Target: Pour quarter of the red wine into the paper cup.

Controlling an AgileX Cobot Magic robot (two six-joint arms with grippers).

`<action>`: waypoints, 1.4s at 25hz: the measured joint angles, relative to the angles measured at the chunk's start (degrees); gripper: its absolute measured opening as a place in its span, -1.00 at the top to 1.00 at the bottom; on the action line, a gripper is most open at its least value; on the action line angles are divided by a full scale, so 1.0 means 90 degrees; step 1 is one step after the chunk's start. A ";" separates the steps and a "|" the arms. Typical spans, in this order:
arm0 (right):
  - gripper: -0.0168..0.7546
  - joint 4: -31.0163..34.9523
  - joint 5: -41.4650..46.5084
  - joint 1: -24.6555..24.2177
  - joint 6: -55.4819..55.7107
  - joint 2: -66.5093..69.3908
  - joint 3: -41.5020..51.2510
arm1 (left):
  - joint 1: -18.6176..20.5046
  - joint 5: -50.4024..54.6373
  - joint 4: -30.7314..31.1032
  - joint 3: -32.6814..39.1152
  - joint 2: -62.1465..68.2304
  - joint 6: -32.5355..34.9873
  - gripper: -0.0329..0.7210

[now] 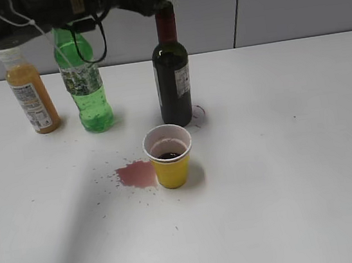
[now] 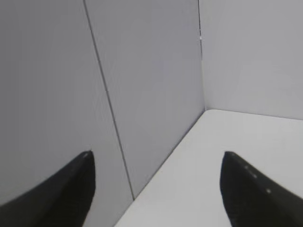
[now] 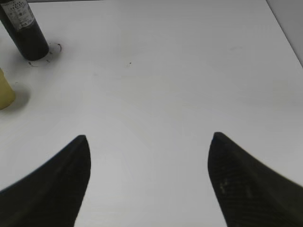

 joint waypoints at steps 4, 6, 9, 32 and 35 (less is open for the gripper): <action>-0.56 0.0000 0.0000 0.0000 0.0000 0.0000 0.0000 | 0.0000 0.0959 0.0056 0.0000 -0.0706 0.0000 -0.67; -0.56 0.0000 0.0000 0.0000 0.0000 0.0000 0.0000 | 0.0000 0.1722 0.0150 0.0000 -0.1082 0.0000 -0.66; -0.56 0.0000 0.0000 0.0000 0.0000 0.0000 0.0000 | 0.0000 0.3261 0.0294 0.0000 -0.1641 0.0000 -0.66; -0.56 0.0000 0.0000 0.0000 0.0000 0.0000 0.0000 | 0.2885 1.1757 -0.5904 0.0155 -0.4178 0.4796 -0.66; -0.56 0.0000 0.0000 0.0000 0.0000 0.0000 0.0000 | 0.3383 1.1860 -0.6230 0.0620 -0.4564 0.5031 -0.66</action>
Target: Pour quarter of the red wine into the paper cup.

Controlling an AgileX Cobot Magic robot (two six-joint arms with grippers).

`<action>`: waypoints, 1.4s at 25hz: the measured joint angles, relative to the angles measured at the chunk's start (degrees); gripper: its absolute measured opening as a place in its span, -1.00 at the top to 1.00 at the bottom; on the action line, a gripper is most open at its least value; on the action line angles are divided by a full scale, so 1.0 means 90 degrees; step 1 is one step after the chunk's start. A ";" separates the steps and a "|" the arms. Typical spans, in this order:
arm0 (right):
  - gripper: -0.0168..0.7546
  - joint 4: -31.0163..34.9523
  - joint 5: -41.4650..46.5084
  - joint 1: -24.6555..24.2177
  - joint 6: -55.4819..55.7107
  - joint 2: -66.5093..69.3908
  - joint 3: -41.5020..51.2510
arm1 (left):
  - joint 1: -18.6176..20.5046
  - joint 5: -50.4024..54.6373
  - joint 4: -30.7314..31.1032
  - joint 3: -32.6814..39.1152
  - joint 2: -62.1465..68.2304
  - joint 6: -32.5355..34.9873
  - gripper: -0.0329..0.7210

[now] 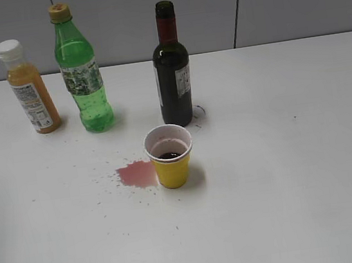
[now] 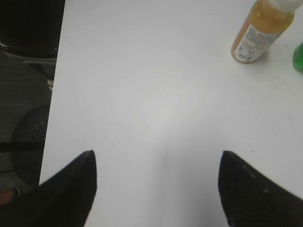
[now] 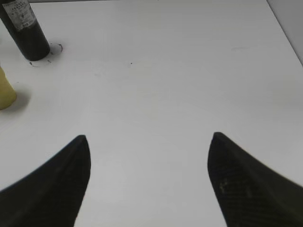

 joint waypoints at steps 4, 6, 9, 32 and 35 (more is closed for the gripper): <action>-0.56 0.0000 0.0007 0.0000 0.0000 0.0000 0.0000 | 0.0042 -0.0237 -0.0133 0.1115 -0.0960 0.0083 -0.66; -0.56 0.0000 0.0007 0.0000 0.0000 0.0000 0.0000 | -0.0005 -0.0343 -0.0168 0.1744 -0.1529 0.0091 -0.66; -0.56 0.0000 0.0000 0.0000 0.0000 0.0000 0.0000 | -0.0013 -0.0487 -0.0221 0.2726 -0.2510 0.0091 -0.66; -0.56 0.0000 0.0000 0.0000 0.0000 0.0000 0.0000 | -0.0013 -0.0668 -0.0792 0.5636 -0.7606 0.0001 -0.66; -0.56 0.0000 0.0000 0.0000 0.0000 0.0000 0.0000 | -0.0013 -0.0668 -0.0780 0.5642 -0.7842 -0.0094 -0.66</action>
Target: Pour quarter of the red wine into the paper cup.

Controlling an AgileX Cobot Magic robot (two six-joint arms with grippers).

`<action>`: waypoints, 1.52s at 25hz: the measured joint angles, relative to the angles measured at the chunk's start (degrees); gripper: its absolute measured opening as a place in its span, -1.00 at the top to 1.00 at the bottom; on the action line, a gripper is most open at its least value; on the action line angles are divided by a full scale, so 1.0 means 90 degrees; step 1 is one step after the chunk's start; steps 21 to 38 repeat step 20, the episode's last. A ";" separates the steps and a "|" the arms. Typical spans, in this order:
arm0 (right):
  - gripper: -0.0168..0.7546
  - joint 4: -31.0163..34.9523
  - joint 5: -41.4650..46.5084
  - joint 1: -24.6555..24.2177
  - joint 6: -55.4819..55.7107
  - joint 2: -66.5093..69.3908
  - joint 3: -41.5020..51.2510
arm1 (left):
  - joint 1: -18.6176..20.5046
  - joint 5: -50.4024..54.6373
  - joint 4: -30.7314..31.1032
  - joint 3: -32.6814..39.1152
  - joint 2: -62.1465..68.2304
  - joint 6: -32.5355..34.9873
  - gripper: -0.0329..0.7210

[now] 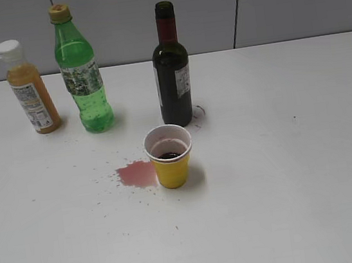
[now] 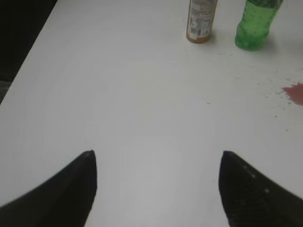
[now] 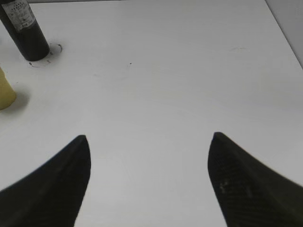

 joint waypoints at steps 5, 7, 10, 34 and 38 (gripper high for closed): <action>-0.56 0.0000 0.0000 0.0000 0.0000 0.0000 0.0000 | 0.0000 0.0017 0.0026 0.0000 -0.0278 -0.0014 -0.66; -0.56 0.0000 0.0000 0.0000 0.0000 0.0000 0.0000 | -0.0070 0.0017 0.0026 0.0000 -0.0290 -0.0014 -0.66; -0.56 0.0000 0.0000 0.0000 0.0000 0.0000 0.0000 | -0.0200 0.0017 0.0039 0.0000 -0.0290 -0.0020 -0.66; -0.56 0.0000 0.0007 0.0000 0.0000 0.0000 0.0000 | -0.0443 0.0017 0.0045 0.0000 -0.0293 -0.0028 -0.64; -0.56 0.0000 0.0007 0.0000 0.0000 0.0000 0.0000 | -0.0443 0.0017 0.0045 0.0000 -0.0293 -0.0028 -0.64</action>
